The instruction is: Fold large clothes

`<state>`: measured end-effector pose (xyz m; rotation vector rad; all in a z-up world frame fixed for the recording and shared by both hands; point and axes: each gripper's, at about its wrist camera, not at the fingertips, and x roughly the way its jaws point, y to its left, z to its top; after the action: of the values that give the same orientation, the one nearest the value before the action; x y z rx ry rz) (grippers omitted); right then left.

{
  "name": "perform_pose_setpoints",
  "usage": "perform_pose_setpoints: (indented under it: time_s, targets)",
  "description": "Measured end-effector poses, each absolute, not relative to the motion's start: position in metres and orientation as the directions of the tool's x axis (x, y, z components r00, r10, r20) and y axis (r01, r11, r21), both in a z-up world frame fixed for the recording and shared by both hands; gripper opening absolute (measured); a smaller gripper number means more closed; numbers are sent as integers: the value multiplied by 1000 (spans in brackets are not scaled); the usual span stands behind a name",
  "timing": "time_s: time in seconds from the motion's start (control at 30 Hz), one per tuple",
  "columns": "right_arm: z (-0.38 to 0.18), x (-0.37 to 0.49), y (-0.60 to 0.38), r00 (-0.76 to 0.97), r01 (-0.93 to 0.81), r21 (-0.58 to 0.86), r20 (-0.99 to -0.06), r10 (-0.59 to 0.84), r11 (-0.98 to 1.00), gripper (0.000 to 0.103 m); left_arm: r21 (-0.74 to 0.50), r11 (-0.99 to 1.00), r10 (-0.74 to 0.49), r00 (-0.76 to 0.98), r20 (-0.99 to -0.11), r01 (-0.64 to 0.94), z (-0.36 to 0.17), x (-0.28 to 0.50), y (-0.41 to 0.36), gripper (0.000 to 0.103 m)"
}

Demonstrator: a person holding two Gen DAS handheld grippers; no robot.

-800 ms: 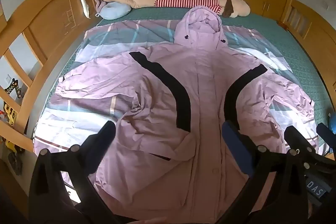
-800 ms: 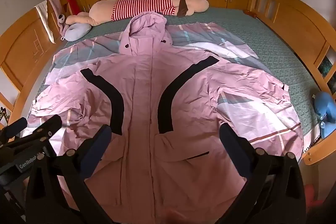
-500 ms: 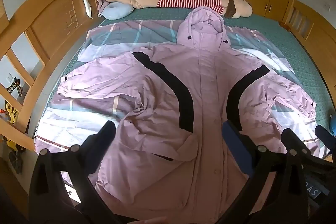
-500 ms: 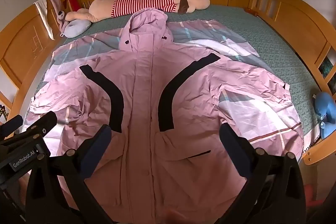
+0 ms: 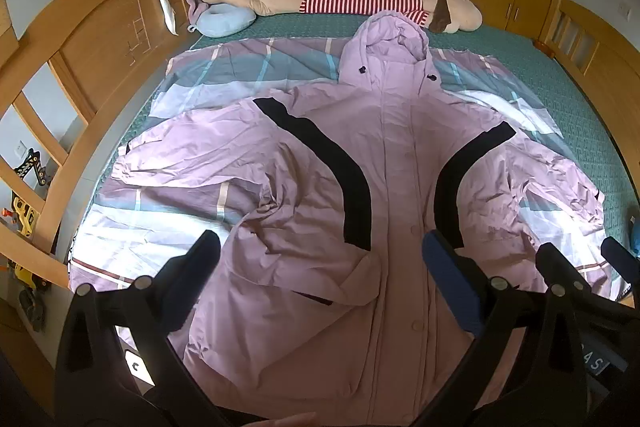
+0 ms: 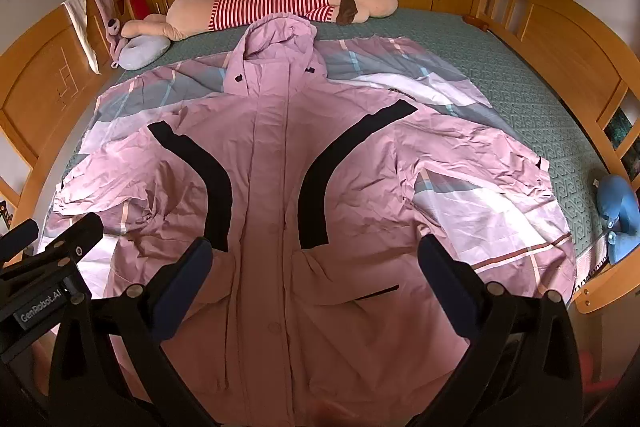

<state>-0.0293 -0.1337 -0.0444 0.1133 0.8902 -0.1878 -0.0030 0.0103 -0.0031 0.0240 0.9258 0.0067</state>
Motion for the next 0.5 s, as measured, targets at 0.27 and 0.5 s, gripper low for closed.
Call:
perform_pose_setpoints:
  time_s: [0.27,0.5]
  targets:
    - [-46,-29,-134,610,207,15,-783,-117,978,102,25,1000,17,599,-800,5,-2,-2,9,101]
    - [-49,-31,-134,607,207,9,-785,-122,978,102,25,1000,17,598,-802,6,-2,-2,9,101]
